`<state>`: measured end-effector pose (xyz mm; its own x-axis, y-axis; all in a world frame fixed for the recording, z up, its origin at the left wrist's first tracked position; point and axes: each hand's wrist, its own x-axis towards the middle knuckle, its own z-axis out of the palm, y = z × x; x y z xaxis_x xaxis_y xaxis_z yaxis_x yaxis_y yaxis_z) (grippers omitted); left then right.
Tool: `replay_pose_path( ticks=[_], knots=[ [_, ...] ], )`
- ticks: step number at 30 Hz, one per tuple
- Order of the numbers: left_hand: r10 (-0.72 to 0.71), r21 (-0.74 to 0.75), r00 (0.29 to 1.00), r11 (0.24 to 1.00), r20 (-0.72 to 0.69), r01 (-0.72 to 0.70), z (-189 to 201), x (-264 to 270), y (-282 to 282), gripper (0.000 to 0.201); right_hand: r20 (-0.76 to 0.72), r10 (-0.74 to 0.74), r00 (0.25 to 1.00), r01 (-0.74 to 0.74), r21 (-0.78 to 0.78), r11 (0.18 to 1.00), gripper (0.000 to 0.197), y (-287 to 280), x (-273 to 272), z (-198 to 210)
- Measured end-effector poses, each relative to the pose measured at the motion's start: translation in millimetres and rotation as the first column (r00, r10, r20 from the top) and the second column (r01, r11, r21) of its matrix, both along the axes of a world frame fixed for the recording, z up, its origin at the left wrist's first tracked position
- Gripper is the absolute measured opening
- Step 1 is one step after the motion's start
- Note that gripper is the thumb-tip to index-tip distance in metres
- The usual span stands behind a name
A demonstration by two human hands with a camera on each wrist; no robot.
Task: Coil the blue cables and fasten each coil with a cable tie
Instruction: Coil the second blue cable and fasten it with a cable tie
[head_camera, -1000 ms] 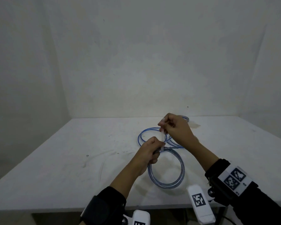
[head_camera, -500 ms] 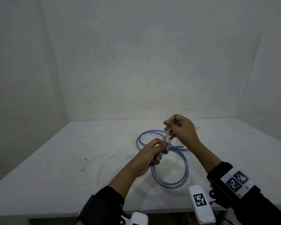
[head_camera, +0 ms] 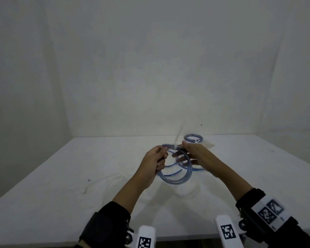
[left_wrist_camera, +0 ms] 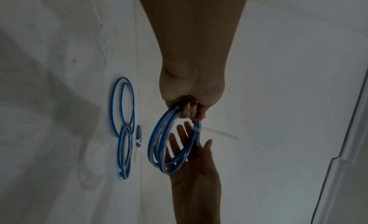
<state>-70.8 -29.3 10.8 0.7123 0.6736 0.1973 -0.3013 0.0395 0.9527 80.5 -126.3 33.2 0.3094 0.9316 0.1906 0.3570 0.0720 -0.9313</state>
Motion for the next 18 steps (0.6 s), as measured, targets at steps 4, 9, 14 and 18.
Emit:
replay_pose_path(
  ticks=[4, 9, 14, 18],
  knots=[
    [0.0, -0.06, 1.0, 0.998, 0.024, 0.002, 3, 6, 1, 0.018, -0.053, -0.11, 0.992, 0.117, 0.146, 0.982, 0.027, 1, -9, -4],
    [-0.023, -0.295, 0.998, 0.955, 0.052, 0.038, -5, 10, -6, 0.031, -0.432, -0.187, 0.882, 0.296, 0.198, 0.935, 0.02, 9, -5, -3],
    [0.077, -0.329, 0.99, 0.944, 0.116, -0.035, -10, 20, -3, 0.03, -0.62, -0.07, 0.781, 0.2, 0.144, 0.969, 0.022, -1, -5, -2],
    [-0.082, -0.249, 0.997, 0.965, -0.001, 0.079, -3, 12, 22, 0.029, -0.658, 0.077, 0.749, -0.054, 0.055, 0.997, 0.028, -24, 16, -5]
  ],
)
